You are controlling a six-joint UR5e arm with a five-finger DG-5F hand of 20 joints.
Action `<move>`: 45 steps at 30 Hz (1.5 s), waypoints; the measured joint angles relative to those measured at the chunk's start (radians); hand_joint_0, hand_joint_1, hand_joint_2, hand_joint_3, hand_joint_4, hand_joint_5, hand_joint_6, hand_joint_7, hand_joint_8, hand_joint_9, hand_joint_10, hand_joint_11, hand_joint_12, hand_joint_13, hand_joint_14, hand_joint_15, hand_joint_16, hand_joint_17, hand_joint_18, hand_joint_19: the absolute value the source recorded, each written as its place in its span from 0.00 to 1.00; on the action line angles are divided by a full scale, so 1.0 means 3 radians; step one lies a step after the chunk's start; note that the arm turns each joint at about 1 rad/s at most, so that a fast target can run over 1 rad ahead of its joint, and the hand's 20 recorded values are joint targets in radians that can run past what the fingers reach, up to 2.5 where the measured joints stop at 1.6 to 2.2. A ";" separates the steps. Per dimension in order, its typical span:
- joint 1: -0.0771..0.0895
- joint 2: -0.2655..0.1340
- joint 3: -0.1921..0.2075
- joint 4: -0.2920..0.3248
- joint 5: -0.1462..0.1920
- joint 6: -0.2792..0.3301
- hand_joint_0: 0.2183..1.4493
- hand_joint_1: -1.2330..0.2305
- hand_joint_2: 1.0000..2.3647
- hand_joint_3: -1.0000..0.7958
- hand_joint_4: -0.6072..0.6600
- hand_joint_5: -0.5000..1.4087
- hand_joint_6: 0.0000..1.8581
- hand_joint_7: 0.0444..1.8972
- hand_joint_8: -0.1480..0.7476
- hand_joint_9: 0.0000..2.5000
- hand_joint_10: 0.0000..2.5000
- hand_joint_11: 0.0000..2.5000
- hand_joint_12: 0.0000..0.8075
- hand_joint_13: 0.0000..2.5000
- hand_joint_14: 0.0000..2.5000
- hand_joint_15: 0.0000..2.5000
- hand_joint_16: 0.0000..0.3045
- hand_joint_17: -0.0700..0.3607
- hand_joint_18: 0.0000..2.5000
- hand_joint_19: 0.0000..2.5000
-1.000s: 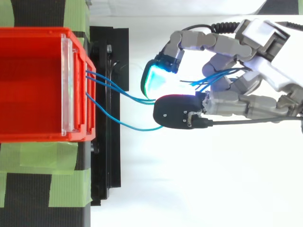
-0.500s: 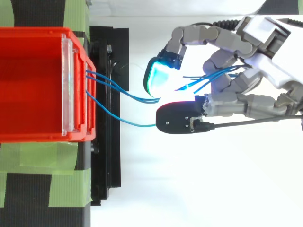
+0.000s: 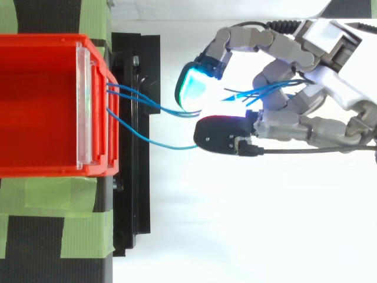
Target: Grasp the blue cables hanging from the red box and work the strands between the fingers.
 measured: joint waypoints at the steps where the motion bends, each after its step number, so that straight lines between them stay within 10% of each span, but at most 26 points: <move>1: -0.0002 0.0000 0.0000 0.0000 0.0000 -0.0003 0.43 0.46 0.00 0.42 0.84 0.46 0.01 0.63 0.76 0.71 1.00 1.00 0.85 0.78 1.00 0.68 0.80 0.58 1.00 0.24; 6: -0.0009 0.0000 0.0000 0.0001 -0.0006 -0.0029 0.67 0.41 0.00 0.59 0.77 0.50 0.01 0.57 0.76 0.71 1.00 1.00 0.85 0.78 1.00 0.68 0.80 0.58 1.00 0.24; 14: -0.0010 0.0000 0.0000 0.0000 -0.0010 -0.0042 0.75 0.37 0.00 0.63 0.75 0.54 0.01 0.54 0.76 0.71 1.00 1.00 0.85 0.78 1.00 0.68 0.80 0.58 1.00 0.24; 16: -0.0012 0.0000 0.0000 0.0000 -0.0010 -0.0042 0.58 0.34 0.13 0.57 0.75 0.52 0.01 0.54 0.76 0.71 1.00 1.00 0.85 0.78 1.00 0.68 0.80 0.58 1.00 0.24; 22: -0.0025 0.0000 0.0000 0.0001 -0.0014 -0.0038 0.49 0.36 0.01 0.14 0.72 0.49 0.01 0.55 0.76 0.71 1.00 1.00 0.85 0.78 1.00 0.68 0.80 0.58 1.00 0.24; 28: -0.0035 0.0000 0.0000 0.0001 -0.0019 -0.0037 0.80 0.38 0.01 0.49 0.73 0.52 0.01 0.53 0.76 0.71 1.00 1.00 0.85 0.78 1.00 0.68 0.80 0.58 1.00 0.24; 37: -0.0036 0.0000 0.0000 0.0000 -0.0020 -0.0037 0.57 0.36 0.01 0.39 0.75 0.49 0.01 0.54 0.76 0.71 1.00 1.00 0.85 0.78 1.00 0.68 0.80 0.58 1.00 0.24; 45: -0.0046 0.0000 0.0000 -0.0002 -0.0021 -0.0035 0.87 0.37 0.01 0.46 0.71 0.53 0.01 0.49 0.76 0.71 1.00 1.00 0.85 0.78 1.00 0.68 0.80 0.58 1.00 0.24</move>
